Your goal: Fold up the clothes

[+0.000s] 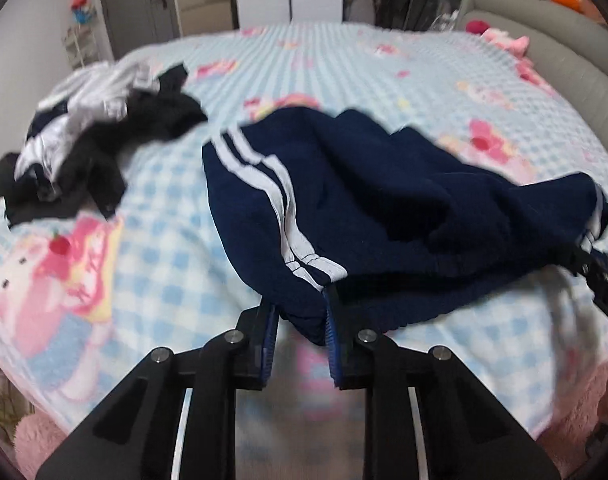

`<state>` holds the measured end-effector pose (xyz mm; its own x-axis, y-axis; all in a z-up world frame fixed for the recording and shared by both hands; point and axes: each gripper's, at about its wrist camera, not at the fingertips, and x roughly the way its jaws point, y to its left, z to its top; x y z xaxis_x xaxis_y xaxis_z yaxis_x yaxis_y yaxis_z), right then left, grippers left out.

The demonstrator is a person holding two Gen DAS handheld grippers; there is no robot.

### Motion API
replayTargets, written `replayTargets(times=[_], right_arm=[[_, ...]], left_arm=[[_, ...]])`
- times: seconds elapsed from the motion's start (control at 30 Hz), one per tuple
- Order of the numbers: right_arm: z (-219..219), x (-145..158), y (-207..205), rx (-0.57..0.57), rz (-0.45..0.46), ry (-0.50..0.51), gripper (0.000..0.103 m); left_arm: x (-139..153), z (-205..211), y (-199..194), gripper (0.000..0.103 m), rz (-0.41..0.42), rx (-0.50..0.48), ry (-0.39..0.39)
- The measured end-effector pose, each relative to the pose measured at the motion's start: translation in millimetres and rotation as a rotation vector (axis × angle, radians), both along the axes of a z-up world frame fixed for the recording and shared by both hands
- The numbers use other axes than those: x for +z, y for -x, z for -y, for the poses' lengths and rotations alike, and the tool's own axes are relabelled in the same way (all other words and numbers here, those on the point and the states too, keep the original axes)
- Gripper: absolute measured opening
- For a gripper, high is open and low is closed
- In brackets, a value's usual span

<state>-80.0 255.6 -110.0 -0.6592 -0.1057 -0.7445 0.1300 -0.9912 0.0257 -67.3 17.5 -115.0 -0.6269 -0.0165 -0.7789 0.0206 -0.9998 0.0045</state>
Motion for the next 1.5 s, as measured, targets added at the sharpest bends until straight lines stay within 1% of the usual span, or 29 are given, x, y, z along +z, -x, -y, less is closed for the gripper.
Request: replayTargets(times=[0.1,0.13,0.2,0.23,0.3,0.37,0.43,0.47,0.5,0.6,0.67,0.73,0.77,0.8,0.87,0.93,0.97,1.0,1.07,1.13,1.17,1.23,1.27,1.3,1.37,1.4,1.43,1.47,1.5], right_arm=[[-5,21,-14,-0.005,-0.036,0.048,0.017],[-7,26,-21,-0.001,-0.036,0.058,0.017],[-11,26,-31,0.008,-0.010,0.042,0.017],[-12,24,-37,0.014,0.018,0.034,0.017],[-11,11,-40,0.032,0.105,0.032,0.019],[-5,-5,-41,0.075,0.180,0.013,0.024],[5,-20,-41,0.106,0.215,-0.051,0.025],[8,-22,-39,0.103,0.207,-0.074,0.026],[11,-23,-37,0.098,0.195,-0.094,0.031],[16,-14,-32,0.084,0.129,-0.091,0.033],[20,-6,-27,0.074,0.080,-0.114,0.033],[24,4,-25,0.067,0.023,-0.143,0.033],[26,11,-25,0.063,-0.006,-0.150,0.033],[27,18,-25,0.059,-0.036,-0.151,0.033],[27,25,-24,0.040,-0.068,-0.161,0.033],[23,24,-22,-0.009,-0.063,-0.177,0.034],[19,22,-23,-0.032,-0.047,-0.173,0.035],[15,19,-23,-0.037,-0.023,-0.149,0.037],[10,11,-25,-0.021,0.027,-0.100,0.038],[14,4,-28,0.029,0.070,-0.066,0.038],[19,1,-30,0.065,0.086,-0.053,0.038],[29,0,-29,0.101,0.078,-0.043,0.041],[35,0,-28,0.115,0.071,-0.039,0.043],[40,0,-28,0.130,0.065,-0.036,0.047],[49,-1,-24,0.146,0.051,-0.037,0.049],[52,-2,-20,0.142,0.043,-0.044,0.049],[50,-2,-18,0.129,0.038,-0.048,0.044],[47,-1,-17,0.113,0.035,-0.051,0.038],[44,0,-16,0.096,0.031,-0.054,0.027]], left_arm=[[15,1,-17,0.021,-0.033,-0.028,-0.021],[19,3,-23,0.021,-0.038,-0.036,-0.026],[20,7,-33,0.021,-0.025,-0.046,-0.038],[20,10,-35,0.021,-0.014,-0.050,-0.047],[16,16,-37,0.021,0.012,-0.052,-0.078],[4,13,-38,0.024,0.049,-0.042,-0.073],[-11,11,-34,0.029,0.102,-0.031,-0.074],[-17,10,-32,0.038,0.120,-0.030,-0.074],[-18,8,-31,0.045,0.119,-0.032,-0.065],[-22,1,-28,0.048,0.117,-0.038,-0.037],[-24,-3,-25,0.048,0.116,-0.043,-0.018],[-24,-7,-24,0.038,0.108,-0.042,0.001],[-19,-6,-24,0.032,0.088,-0.029,0.015],[-15,-5,-24,0.032,0.069,-0.013,0.027],[-7,0,-25,0.032,0.042,0.019,0.026],[-3,6,-27,0.032,0.027,0.049,0.031],[-2,8,-28,0.031,0.021,0.060,0.031],[-2,9,-30,0.031,0.020,0.064,0.029],[-5,12,-31,0.032,0.031,0.058,0.004],[-8,16,-33,0.032,0.040,0.043,-0.039],[-11,14,-34,0.033,0.046,0.033,-0.060],[-18,10,-30,0.043,0.069,0.006,-0.090],[-20,6,-30,0.050,0.074,0.000,-0.088],[-22,3,-30,0.050,0.079,-0.007,-0.082],[-25,-3,-28,0.048,0.090,-0.022,-0.051],[-26,-5,-28,0.036,0.092,-0.026,-0.037],[-25,-5,-29,0.029,0.088,-0.023,-0.024],[-24,-5,-31,0.024,0.082,-0.018,-0.016],[-21,-2,-33,0.022,0.073,-0.009,-0.016]])
